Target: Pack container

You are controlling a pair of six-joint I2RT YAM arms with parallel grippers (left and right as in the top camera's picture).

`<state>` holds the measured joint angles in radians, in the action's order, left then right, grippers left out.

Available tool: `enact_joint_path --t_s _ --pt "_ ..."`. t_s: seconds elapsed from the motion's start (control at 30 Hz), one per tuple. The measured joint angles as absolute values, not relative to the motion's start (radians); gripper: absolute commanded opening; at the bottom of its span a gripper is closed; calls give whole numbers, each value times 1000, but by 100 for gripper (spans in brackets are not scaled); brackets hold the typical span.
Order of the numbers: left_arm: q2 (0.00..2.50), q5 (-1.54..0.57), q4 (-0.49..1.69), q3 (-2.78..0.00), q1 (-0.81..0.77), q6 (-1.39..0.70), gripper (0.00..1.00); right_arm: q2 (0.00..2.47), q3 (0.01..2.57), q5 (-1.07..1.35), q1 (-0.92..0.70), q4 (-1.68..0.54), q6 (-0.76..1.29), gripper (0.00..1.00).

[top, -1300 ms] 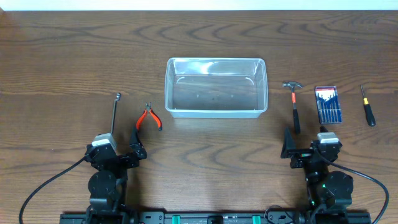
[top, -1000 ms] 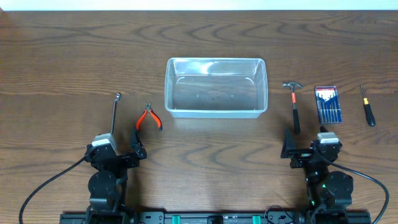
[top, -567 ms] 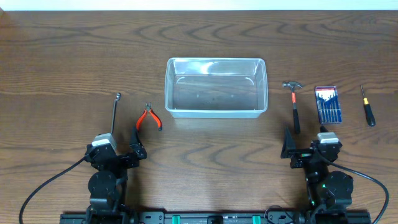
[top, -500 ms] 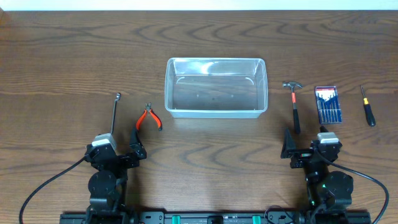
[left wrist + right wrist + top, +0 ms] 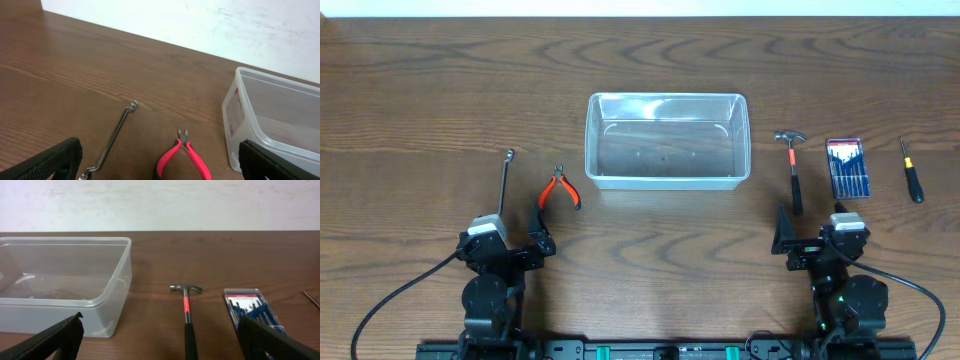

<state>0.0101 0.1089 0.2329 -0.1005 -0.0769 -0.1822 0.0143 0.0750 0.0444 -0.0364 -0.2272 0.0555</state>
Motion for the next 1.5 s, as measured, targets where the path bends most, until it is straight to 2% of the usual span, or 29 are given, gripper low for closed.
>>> enact_joint_path --t_s 1.5 --pt "10 109 233 -101 -77 -182 98 14 75 44 -36 -176 73 99"
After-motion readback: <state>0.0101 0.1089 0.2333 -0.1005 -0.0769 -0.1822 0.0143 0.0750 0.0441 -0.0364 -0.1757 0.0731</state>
